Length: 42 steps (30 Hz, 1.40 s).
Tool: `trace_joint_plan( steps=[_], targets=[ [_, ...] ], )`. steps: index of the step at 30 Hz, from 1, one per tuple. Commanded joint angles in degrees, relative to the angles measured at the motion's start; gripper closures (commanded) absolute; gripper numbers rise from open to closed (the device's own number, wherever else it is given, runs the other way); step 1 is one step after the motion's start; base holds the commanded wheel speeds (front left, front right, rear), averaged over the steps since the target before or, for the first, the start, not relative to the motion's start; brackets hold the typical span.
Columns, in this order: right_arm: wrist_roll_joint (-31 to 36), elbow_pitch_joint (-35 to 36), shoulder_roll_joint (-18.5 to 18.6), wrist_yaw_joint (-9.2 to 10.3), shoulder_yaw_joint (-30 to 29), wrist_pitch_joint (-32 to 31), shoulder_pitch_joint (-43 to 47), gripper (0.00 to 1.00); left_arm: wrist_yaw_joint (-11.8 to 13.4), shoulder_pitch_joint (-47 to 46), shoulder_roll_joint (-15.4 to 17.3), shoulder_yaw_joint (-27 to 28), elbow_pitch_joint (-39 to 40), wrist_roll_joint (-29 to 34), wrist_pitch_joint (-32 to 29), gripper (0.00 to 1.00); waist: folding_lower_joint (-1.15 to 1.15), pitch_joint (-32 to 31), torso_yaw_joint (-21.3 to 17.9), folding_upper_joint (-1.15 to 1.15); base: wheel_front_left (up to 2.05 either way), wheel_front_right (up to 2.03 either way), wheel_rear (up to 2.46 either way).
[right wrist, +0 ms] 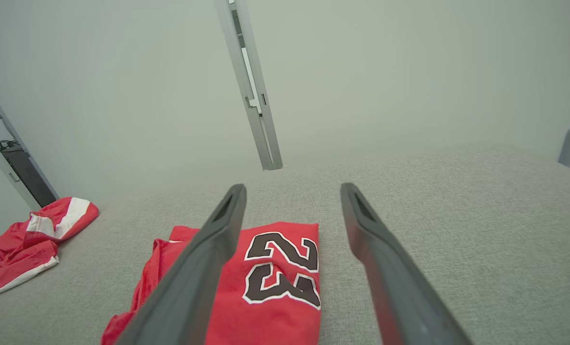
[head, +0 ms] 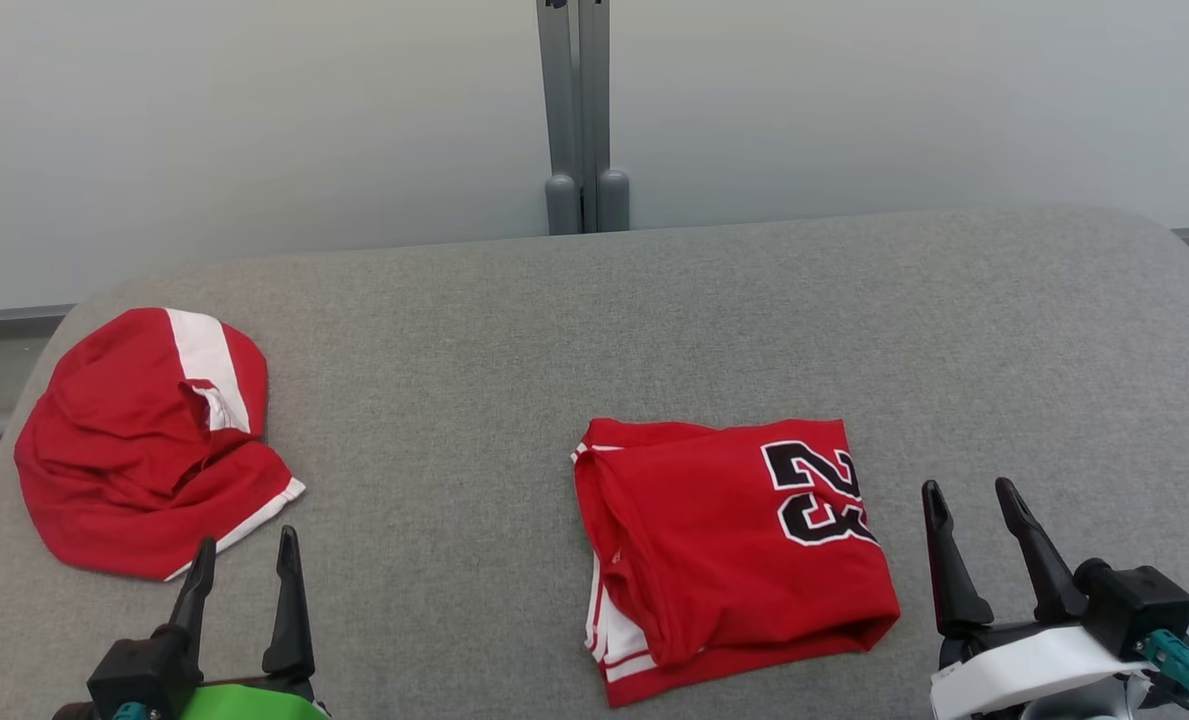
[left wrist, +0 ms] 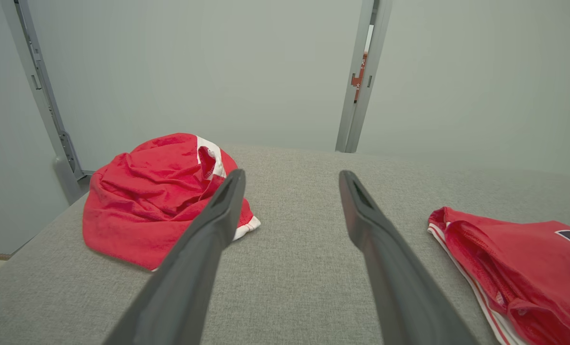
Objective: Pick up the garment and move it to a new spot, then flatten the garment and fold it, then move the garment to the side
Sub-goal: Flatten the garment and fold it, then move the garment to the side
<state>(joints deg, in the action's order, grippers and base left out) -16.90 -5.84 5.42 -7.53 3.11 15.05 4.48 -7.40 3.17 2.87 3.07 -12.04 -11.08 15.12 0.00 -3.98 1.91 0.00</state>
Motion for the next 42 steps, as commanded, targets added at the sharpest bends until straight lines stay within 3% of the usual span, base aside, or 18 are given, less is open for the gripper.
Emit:
trace_joint_plan(
  steps=[1,10,42],
  targets=[
    [0.6,0.4,-0.1,0.09,0.0,0.2,0.8,0.00,-0.1,1.3,0.1,0.1,0.2,0.2,0.0,0.00,0.00,-0.1,0.1,0.00,0.00,0.00,0.00],
    [1.7,0.9,0.0,0.09,-1.0,0.2,1.1,0.00,-0.1,2.5,0.9,-0.3,0.5,3.2,0.0,0.00,0.00,-0.2,0.5,0.00,0.00,0.00,0.00],
    [3.5,-1.7,1.1,0.09,-1.0,0.2,0.6,0.00,0.9,2.3,0.9,-0.7,-0.2,2.3,0.0,0.00,0.00,-0.7,0.8,0.00,0.00,0.00,0.00]
  ],
)
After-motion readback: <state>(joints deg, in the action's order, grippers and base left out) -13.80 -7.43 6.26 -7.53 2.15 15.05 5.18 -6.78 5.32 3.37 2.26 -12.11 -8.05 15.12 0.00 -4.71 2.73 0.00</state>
